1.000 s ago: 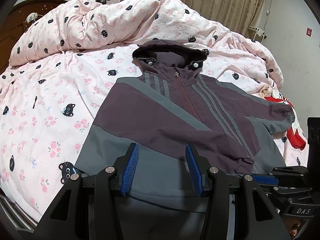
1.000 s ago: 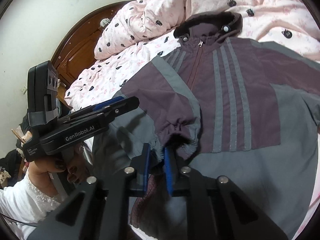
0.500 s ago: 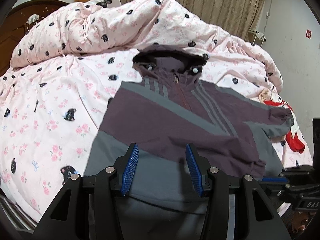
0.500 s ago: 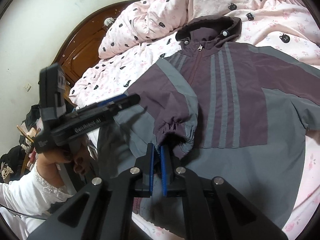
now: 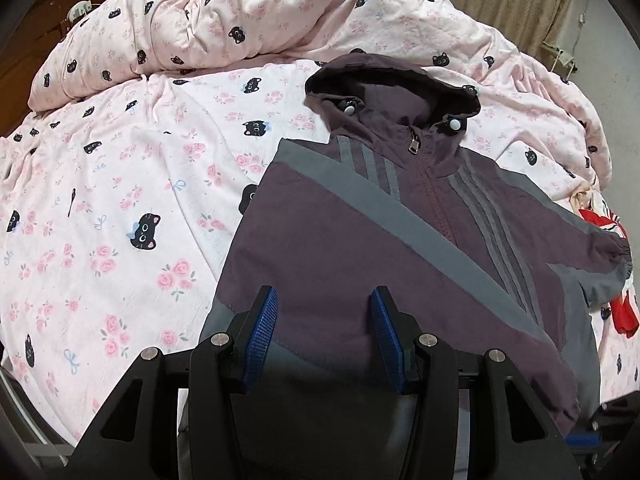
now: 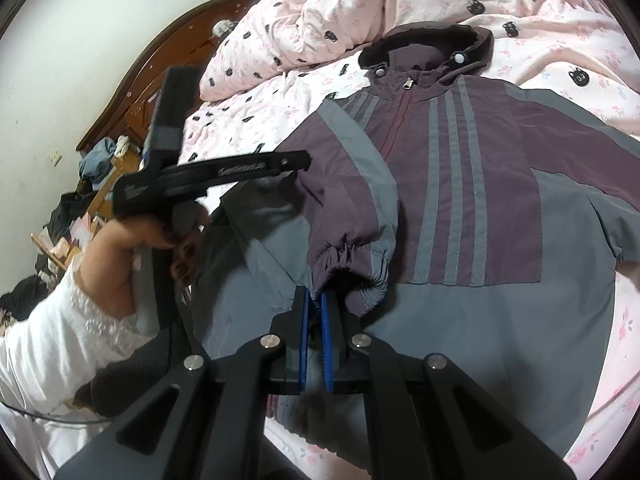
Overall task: Fold clothes
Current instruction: 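Carry the held sleeve with the right tool across the jacket front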
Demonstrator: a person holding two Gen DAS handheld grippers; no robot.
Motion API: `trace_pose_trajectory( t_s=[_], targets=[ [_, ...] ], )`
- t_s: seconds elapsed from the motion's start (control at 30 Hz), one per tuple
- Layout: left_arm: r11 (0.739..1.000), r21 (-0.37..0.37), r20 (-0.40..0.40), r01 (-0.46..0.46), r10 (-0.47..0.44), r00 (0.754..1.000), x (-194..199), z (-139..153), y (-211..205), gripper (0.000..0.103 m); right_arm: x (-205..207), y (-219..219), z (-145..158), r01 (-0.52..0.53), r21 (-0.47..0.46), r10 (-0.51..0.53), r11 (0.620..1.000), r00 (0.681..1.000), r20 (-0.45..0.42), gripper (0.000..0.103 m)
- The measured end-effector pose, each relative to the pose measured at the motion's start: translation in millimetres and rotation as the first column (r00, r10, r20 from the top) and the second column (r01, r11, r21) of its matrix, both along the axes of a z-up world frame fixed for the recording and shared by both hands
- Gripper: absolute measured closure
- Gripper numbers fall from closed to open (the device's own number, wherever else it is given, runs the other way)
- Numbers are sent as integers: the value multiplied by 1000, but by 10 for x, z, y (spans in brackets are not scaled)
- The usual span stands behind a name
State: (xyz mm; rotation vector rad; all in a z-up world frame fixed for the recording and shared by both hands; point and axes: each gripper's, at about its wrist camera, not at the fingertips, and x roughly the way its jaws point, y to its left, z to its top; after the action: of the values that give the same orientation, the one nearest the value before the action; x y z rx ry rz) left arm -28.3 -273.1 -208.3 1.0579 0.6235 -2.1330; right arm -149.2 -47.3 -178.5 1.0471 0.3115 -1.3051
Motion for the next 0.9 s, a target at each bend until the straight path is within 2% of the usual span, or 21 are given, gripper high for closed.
trace_pose_trajectory(
  t_s=[0.33,0.47,0.6,0.7,0.9],
  targets=[
    [1000,9,-3,2,-2,1000,-4,-47,-14,59,4,13,-92,-35,76,36,996,999,-3,98],
    [1000,4,-90,29,-29,996,89,106,82,59,-1,-6,-114,-31,82,32,996,999,-9,98],
    [992,-41,-136,120,-125,983,160,253,373,59,-11,-16,-118,-26,84,27,996,1000,-8,98],
    [983,-67,-116,169,-176,978,181,266,592,59,-3,-22,-111,-26,88,27,996,1000,-14,98],
    [974,-34,-60,224,-226,972,167,120,835,59,-6,-34,-113,-25,94,27,995,1000,-16,98]
  ],
)
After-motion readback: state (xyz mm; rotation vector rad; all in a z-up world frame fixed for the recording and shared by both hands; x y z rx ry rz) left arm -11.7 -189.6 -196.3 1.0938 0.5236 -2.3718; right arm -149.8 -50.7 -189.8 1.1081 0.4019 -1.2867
